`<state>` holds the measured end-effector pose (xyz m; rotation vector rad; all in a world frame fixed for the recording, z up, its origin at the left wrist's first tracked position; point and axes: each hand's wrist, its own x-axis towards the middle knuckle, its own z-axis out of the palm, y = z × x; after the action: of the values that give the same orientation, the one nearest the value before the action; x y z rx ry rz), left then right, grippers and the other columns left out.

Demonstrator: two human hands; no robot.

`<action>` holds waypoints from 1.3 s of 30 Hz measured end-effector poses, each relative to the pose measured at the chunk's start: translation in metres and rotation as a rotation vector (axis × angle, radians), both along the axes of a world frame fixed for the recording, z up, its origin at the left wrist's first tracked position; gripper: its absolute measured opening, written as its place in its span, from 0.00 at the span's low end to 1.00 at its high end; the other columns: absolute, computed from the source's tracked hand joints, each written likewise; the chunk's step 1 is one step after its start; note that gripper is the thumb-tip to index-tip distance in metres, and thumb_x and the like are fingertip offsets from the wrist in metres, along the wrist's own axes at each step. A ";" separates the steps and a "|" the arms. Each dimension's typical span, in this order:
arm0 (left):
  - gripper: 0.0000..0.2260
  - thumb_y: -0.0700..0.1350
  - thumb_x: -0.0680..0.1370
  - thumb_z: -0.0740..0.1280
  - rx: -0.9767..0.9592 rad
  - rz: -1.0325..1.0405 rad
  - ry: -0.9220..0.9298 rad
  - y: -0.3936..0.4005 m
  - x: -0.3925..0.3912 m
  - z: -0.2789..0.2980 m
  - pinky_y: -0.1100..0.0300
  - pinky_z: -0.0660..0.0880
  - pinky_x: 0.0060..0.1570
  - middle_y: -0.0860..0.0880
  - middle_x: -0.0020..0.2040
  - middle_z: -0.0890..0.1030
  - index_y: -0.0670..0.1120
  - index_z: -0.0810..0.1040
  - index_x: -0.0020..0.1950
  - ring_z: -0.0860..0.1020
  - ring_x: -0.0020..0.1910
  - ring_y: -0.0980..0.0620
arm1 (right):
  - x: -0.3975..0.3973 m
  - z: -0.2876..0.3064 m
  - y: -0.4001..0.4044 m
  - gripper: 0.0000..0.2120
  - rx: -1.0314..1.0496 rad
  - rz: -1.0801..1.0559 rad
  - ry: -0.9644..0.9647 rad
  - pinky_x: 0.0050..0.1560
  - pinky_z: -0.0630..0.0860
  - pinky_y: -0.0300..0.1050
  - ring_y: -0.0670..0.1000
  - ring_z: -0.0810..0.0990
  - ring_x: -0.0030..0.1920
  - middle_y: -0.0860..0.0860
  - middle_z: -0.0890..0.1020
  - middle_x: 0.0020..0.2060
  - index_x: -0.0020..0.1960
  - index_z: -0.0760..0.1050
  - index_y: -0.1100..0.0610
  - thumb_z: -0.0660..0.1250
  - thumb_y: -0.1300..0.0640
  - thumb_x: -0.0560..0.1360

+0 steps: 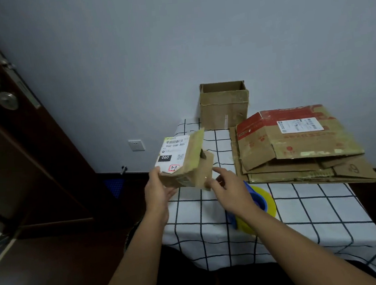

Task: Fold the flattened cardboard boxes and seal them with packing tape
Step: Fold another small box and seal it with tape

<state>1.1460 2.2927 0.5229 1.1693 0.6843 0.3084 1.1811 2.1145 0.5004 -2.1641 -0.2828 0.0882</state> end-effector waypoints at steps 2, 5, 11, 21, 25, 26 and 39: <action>0.16 0.57 0.80 0.58 -0.188 -0.045 -0.046 0.000 -0.005 -0.004 0.54 0.77 0.45 0.44 0.56 0.82 0.50 0.77 0.60 0.83 0.49 0.43 | -0.001 0.005 0.008 0.27 0.169 0.040 0.148 0.57 0.75 0.47 0.47 0.78 0.54 0.47 0.76 0.61 0.76 0.64 0.49 0.63 0.45 0.79; 0.22 0.60 0.81 0.56 -0.342 -0.108 -0.059 0.000 -0.013 -0.018 0.53 0.77 0.45 0.41 0.60 0.81 0.48 0.72 0.68 0.84 0.48 0.40 | -0.011 0.005 0.020 0.33 0.323 0.123 0.271 0.62 0.77 0.52 0.51 0.79 0.58 0.41 0.73 0.60 0.79 0.53 0.43 0.66 0.49 0.79; 0.16 0.59 0.83 0.56 -0.213 -0.220 0.141 -0.010 -0.019 -0.049 0.52 0.78 0.47 0.42 0.59 0.80 0.52 0.72 0.64 0.84 0.50 0.41 | -0.013 -0.006 0.029 0.23 0.415 0.023 0.179 0.55 0.80 0.51 0.48 0.82 0.51 0.40 0.79 0.52 0.71 0.63 0.40 0.66 0.54 0.80; 0.11 0.38 0.79 0.62 0.356 -0.270 0.174 -0.010 -0.026 -0.066 0.60 0.74 0.44 0.51 0.50 0.79 0.45 0.74 0.62 0.77 0.49 0.54 | -0.015 -0.040 0.021 0.10 0.033 0.071 0.103 0.51 0.77 0.47 0.50 0.79 0.53 0.47 0.78 0.52 0.60 0.72 0.51 0.64 0.50 0.80; 0.13 0.47 0.79 0.66 0.464 -0.302 0.113 -0.011 -0.022 -0.068 0.56 0.78 0.49 0.51 0.52 0.81 0.49 0.75 0.64 0.80 0.51 0.53 | -0.014 -0.041 0.023 0.30 -0.016 0.053 0.045 0.34 0.71 0.44 0.50 0.77 0.35 0.52 0.79 0.38 0.76 0.54 0.41 0.63 0.57 0.79; 0.12 0.47 0.79 0.66 0.519 -0.302 0.117 -0.011 -0.020 -0.068 0.56 0.78 0.49 0.52 0.51 0.82 0.50 0.75 0.63 0.80 0.50 0.53 | -0.013 -0.040 0.024 0.38 -0.014 0.020 0.057 0.31 0.69 0.43 0.51 0.76 0.32 0.53 0.78 0.34 0.78 0.45 0.40 0.64 0.57 0.78; 0.05 0.51 0.81 0.63 0.585 -0.204 0.155 0.000 -0.006 -0.068 0.48 0.78 0.49 0.46 0.48 0.80 0.52 0.76 0.52 0.80 0.48 0.45 | -0.002 -0.014 0.025 0.18 -0.028 0.052 0.175 0.45 0.73 0.48 0.52 0.78 0.48 0.47 0.79 0.49 0.59 0.64 0.48 0.65 0.42 0.77</action>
<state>1.1403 2.2930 0.4551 1.8230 0.6182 0.2532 1.1793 2.1394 0.4865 -2.1608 -0.2385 0.3107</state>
